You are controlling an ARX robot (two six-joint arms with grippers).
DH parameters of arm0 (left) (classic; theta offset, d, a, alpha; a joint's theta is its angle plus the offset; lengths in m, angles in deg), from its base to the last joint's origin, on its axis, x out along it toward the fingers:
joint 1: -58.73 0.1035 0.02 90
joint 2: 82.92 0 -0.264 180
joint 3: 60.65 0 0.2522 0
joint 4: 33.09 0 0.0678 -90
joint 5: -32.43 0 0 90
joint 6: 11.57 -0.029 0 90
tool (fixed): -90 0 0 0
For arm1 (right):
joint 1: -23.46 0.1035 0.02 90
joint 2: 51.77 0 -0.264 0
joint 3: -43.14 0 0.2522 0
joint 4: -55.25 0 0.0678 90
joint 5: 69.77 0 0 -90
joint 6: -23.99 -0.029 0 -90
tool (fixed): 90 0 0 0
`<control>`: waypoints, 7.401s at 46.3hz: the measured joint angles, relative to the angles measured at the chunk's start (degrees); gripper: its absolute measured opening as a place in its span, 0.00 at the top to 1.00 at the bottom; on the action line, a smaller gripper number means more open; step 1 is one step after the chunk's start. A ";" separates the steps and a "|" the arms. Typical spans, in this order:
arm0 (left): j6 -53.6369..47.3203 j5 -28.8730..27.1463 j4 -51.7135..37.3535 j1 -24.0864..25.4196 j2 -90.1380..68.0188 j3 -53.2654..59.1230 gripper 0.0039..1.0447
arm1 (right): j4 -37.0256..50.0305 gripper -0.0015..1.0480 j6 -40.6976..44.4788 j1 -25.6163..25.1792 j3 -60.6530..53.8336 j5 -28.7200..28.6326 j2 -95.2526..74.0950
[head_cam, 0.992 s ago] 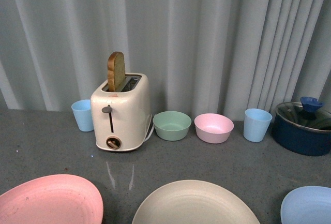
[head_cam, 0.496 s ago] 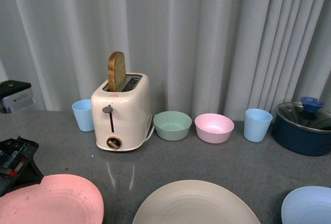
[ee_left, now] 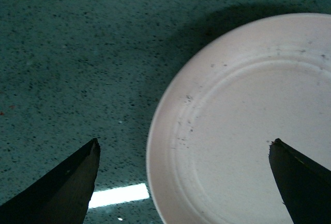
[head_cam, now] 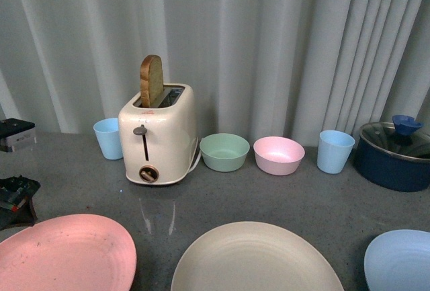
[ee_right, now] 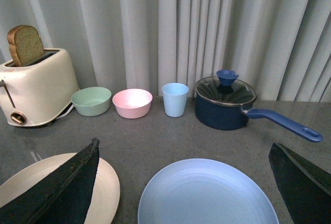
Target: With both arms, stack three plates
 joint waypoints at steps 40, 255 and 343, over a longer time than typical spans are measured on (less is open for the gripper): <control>-6.03 4.50 3.87 6.60 -6.80 -1.62 0.06 | 0.00 0.07 0.00 0.00 0.00 0.02 0.00; 20.52 9.44 12.52 -28.96 -11.74 -18.25 0.97 | 0.00 0.07 0.00 0.00 0.00 0.02 0.00; 15.52 9.31 16.28 -23.69 -2.19 -16.26 0.06 | 0.00 0.07 0.00 0.00 0.00 0.00 0.00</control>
